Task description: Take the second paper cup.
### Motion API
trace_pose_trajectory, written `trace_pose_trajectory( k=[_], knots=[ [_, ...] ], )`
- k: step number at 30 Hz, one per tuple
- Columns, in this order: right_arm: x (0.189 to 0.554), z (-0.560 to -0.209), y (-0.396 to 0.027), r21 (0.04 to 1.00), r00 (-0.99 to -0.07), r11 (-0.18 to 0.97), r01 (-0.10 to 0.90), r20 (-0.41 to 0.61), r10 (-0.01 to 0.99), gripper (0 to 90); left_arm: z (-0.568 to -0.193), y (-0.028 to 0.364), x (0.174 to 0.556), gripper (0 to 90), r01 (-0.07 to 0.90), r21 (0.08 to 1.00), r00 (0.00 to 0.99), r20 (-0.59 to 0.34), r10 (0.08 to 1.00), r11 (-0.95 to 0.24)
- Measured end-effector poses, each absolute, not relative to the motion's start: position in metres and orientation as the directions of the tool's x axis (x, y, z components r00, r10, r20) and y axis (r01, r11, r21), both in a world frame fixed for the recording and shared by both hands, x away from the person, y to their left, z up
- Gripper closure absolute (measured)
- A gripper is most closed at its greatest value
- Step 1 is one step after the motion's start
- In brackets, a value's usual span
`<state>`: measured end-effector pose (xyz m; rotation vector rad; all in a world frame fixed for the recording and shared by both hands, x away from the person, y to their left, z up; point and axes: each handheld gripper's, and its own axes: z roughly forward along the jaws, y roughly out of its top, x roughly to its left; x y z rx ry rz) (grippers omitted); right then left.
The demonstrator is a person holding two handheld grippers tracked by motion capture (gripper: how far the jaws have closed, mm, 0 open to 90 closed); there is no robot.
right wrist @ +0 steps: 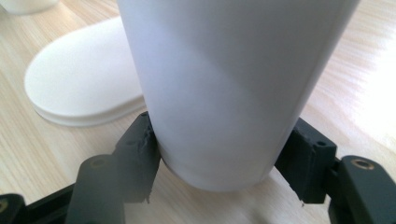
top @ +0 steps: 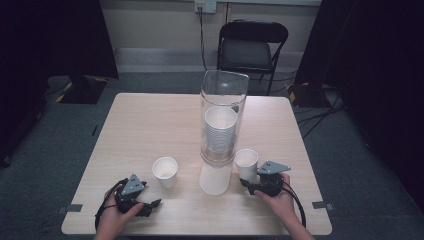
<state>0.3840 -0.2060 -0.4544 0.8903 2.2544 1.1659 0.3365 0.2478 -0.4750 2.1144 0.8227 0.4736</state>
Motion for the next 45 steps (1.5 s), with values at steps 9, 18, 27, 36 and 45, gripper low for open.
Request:
trace_pose_trajectory(
  k=[9, 18, 27, 36, 45],
  knots=[
    [0.386, -0.458, -0.207, 0.824, -0.694, 0.445, 0.351, -0.091, 0.714, 35.8, -0.475, 0.248, 0.337, 15.1, 0.393, 0.791, 0.718, 0.053, 0.694, -0.468],
    [0.388, -0.459, -0.203, 0.81, -0.697, 0.466, 0.354, -0.103, 0.709, 32.2, -0.475, 0.248, 0.337, 15.1, 0.394, 0.791, 0.718, 0.053, 0.694, -0.468],
    [0.389, -0.459, -0.202, 0.811, -0.695, 0.46, 0.362, -0.095, 0.713, 22.4, -0.475, 0.248, 0.336, 15.1, 0.395, 0.791, 0.718, 0.052, 0.694, -0.468],
    [0.387, -0.457, -0.204, 0.813, -0.692, 0.453, 0.365, -0.088, 0.716, 20.6, -0.475, 0.248, 0.337, 15.1, 0.395, 0.791, 0.718, 0.052, 0.694, -0.468],
    [0.384, -0.452, -0.212, 0.814, -0.687, 0.443, 0.376, -0.076, 0.722, 18.8, -0.475, 0.248, 0.337, 15.1, 0.394, 0.791, 0.718, 0.052, 0.694, -0.468]
  ],
)
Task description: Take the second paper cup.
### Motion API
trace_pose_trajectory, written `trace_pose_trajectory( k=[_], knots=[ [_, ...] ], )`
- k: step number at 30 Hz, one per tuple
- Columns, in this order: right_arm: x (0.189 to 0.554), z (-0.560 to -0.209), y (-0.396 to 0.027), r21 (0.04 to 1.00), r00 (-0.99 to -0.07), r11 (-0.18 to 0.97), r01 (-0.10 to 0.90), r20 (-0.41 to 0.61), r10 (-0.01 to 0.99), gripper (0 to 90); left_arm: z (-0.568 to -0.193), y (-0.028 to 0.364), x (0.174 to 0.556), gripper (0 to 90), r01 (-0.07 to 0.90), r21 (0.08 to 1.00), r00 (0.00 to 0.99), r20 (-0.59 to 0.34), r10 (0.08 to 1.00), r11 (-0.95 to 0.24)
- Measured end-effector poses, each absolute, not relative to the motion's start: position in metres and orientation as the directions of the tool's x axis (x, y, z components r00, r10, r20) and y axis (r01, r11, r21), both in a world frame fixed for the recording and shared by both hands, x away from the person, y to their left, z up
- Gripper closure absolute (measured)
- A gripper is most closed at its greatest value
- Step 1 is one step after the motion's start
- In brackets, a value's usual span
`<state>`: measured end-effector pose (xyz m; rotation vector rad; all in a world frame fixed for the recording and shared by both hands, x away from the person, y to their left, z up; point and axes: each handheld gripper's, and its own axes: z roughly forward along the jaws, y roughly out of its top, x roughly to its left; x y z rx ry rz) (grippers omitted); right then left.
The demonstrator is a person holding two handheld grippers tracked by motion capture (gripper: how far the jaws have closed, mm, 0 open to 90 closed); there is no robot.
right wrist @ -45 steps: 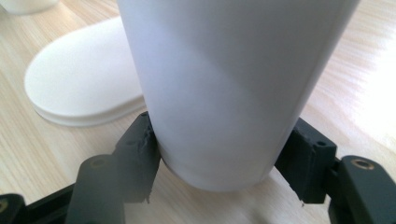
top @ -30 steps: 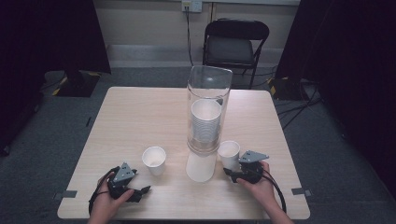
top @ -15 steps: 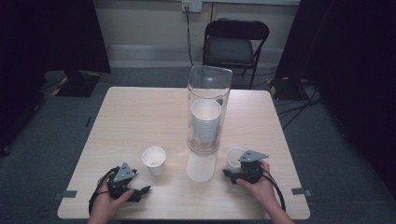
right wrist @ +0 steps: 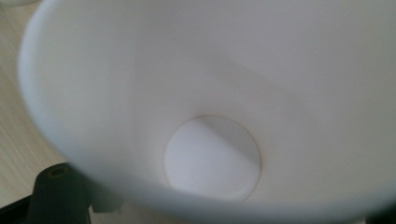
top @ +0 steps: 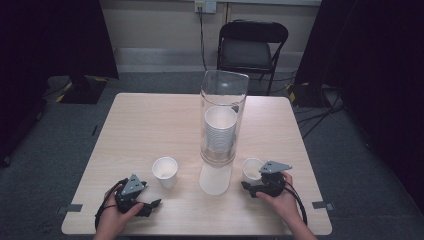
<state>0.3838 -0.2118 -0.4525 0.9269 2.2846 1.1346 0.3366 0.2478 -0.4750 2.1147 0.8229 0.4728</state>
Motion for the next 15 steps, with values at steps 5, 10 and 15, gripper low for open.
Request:
trace_pose_trajectory(
  k=[5, 10, 15],
  knots=[
    [0.382, -0.451, -0.217, 0.818, -0.683, 0.429, 0.384, -0.06, 0.728, 18.3, -0.475, 0.248, 0.336, 15.1, 0.394, 0.791, 0.718, 0.052, 0.694, -0.468],
    [0.379, -0.449, -0.222, 0.812, -0.681, 0.435, 0.388, -0.065, 0.729, 18.2, -0.475, 0.248, 0.336, 15.1, 0.395, 0.791, 0.718, 0.052, 0.694, -0.468],
    [0.376, -0.448, -0.227, 0.81, -0.684, 0.443, 0.384, -0.073, 0.726, 18.1, -0.475, 0.248, 0.336, 15.1, 0.395, 0.791, 0.718, 0.052, 0.694, -0.468]
  ],
)
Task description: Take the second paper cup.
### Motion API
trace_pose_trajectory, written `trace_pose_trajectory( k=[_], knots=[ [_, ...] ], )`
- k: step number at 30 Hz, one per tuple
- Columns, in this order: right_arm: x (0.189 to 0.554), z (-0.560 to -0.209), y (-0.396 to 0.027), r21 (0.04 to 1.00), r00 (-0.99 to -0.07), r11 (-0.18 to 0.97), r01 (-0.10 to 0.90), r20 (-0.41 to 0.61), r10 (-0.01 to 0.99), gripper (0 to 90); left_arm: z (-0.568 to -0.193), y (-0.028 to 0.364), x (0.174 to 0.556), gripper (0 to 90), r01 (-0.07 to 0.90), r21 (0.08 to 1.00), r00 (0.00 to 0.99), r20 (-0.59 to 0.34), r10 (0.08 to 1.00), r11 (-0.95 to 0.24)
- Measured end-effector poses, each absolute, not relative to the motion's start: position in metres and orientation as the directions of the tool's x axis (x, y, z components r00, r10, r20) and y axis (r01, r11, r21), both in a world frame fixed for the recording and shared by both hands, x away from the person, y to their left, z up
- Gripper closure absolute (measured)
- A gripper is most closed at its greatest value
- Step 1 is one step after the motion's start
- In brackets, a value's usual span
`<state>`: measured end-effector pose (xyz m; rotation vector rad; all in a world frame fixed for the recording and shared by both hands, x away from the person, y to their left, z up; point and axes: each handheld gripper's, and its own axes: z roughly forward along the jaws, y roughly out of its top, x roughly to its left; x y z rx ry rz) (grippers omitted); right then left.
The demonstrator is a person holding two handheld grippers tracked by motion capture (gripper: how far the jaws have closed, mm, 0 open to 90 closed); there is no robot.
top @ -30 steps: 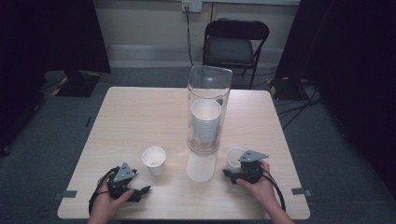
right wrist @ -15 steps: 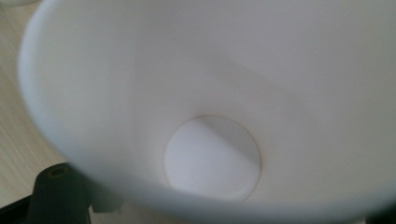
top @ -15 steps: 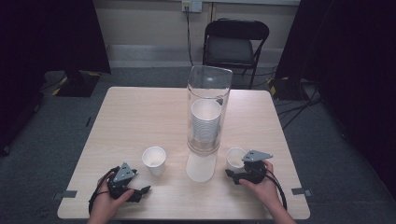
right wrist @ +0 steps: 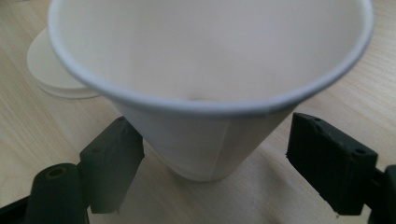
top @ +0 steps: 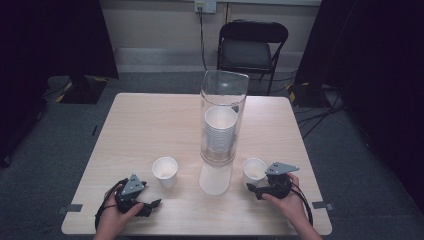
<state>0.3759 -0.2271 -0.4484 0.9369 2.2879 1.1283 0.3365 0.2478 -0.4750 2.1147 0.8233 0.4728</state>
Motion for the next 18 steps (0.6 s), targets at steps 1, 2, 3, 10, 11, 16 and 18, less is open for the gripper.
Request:
trace_pose_trajectory(
  k=[1, 2, 3, 10, 11, 16, 18],
  knots=[
    [0.375, -0.448, -0.228, 0.811, -0.687, 0.441, 0.385, -0.068, 0.724, 18.1, -0.475, 0.248, 0.336, 15.1, 0.395, 0.791, 0.718, 0.052, 0.694, -0.468],
    [0.374, -0.448, -0.23, 0.811, -0.687, 0.441, 0.385, -0.068, 0.723, 18.1, -0.475, 0.248, 0.336, 15.1, 0.395, 0.791, 0.718, 0.052, 0.694, -0.468],
    [0.373, -0.447, -0.231, 0.811, -0.687, 0.442, 0.383, -0.069, 0.723, 18.2, -0.475, 0.248, 0.336, 15.1, 0.395, 0.791, 0.718, 0.052, 0.694, -0.468],
    [0.368, -0.446, -0.241, 0.809, -0.689, 0.447, 0.381, -0.074, 0.721, 18.4, -0.475, 0.248, 0.336, 15.1, 0.394, 0.791, 0.718, 0.053, 0.694, -0.468],
    [0.368, -0.446, -0.243, 0.811, -0.69, 0.447, 0.379, -0.074, 0.72, 18.5, -0.475, 0.248, 0.336, 15.1, 0.394, 0.792, 0.718, 0.053, 0.694, -0.468],
    [0.365, -0.448, -0.252, 0.814, -0.683, 0.432, 0.389, -0.06, 0.728, 18.9, -0.475, 0.248, 0.336, 15.1, 0.395, 0.791, 0.718, 0.052, 0.694, -0.468],
    [0.364, -0.45, -0.257, 0.812, -0.679, 0.431, 0.394, -0.059, 0.732, 19.0, -0.475, 0.248, 0.336, 15.0, 0.394, 0.791, 0.718, 0.053, 0.694, -0.468]
  ],
)
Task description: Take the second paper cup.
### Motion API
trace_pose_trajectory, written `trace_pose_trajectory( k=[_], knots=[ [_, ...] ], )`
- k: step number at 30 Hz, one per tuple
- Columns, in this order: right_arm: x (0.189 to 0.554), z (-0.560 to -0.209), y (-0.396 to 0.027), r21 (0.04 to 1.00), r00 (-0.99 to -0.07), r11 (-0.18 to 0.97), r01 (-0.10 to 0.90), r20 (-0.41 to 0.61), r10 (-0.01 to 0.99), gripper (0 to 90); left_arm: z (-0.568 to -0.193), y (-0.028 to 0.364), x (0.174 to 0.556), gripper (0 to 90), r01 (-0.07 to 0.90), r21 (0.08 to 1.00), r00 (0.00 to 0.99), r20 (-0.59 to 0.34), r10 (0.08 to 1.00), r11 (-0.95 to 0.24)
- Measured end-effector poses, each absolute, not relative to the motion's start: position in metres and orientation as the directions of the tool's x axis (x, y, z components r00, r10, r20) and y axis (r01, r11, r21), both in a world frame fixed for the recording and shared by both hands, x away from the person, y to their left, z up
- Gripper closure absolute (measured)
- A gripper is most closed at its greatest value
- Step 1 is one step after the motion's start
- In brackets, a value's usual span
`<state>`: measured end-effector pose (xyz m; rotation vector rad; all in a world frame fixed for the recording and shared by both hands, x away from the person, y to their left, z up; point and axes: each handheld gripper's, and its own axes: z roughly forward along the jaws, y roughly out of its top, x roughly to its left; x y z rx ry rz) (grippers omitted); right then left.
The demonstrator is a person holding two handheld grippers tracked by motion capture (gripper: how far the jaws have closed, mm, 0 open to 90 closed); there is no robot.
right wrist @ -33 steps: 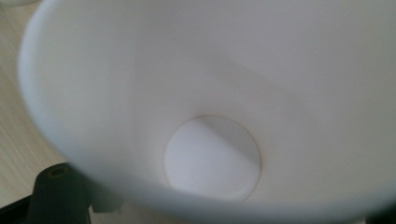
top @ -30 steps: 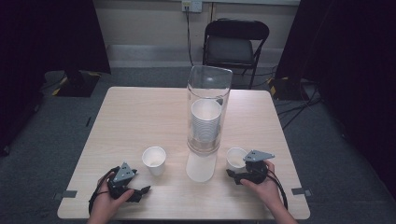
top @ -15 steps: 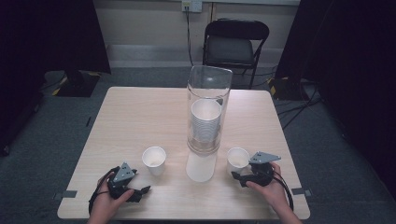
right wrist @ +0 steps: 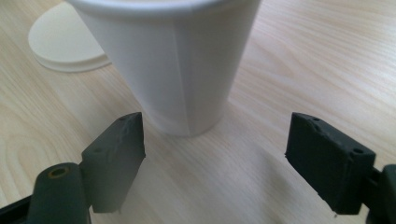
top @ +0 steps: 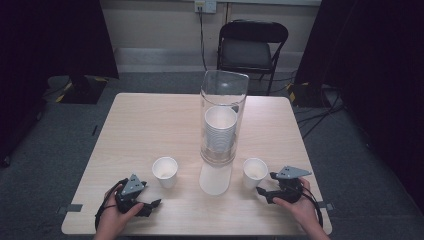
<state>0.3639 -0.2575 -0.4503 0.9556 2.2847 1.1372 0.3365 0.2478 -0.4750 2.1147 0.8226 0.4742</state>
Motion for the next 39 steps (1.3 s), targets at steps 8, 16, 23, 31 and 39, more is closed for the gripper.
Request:
trace_pose_trajectory(
  k=[8, 16, 23, 31, 39],
  knots=[
    [0.359, -0.452, -0.27, 0.812, -0.67, 0.422, 0.403, -0.052, 0.74, 18.8, -0.475, 0.248, 0.336, 15.1, 0.393, 0.791, 0.718, 0.053, 0.694, -0.468],
    [0.355, -0.455, -0.279, 0.806, -0.667, 0.428, 0.409, -0.057, 0.743, 18.9, -0.475, 0.248, 0.336, 15.1, 0.395, 0.791, 0.718, 0.052, 0.694, -0.468],
    [0.353, -0.46, -0.289, 0.797, -0.663, 0.431, 0.423, -0.052, 0.747, 18.6, -0.475, 0.248, 0.336, 15.1, 0.394, 0.791, 0.718, 0.053, 0.694, -0.468],
    [0.352, -0.462, -0.298, 0.786, -0.648, 0.44, 0.435, -0.066, 0.758, 17.0, -0.475, 0.248, 0.336, 15.0, 0.395, 0.791, 0.717, 0.053, 0.695, -0.468],
    [0.352, -0.462, -0.299, 0.775, -0.64, 0.453, 0.44, -0.084, 0.764, 13.3, -0.475, 0.248, 0.336, 15.1, 0.394, 0.791, 0.717, 0.054, 0.695, -0.468]
  ],
)
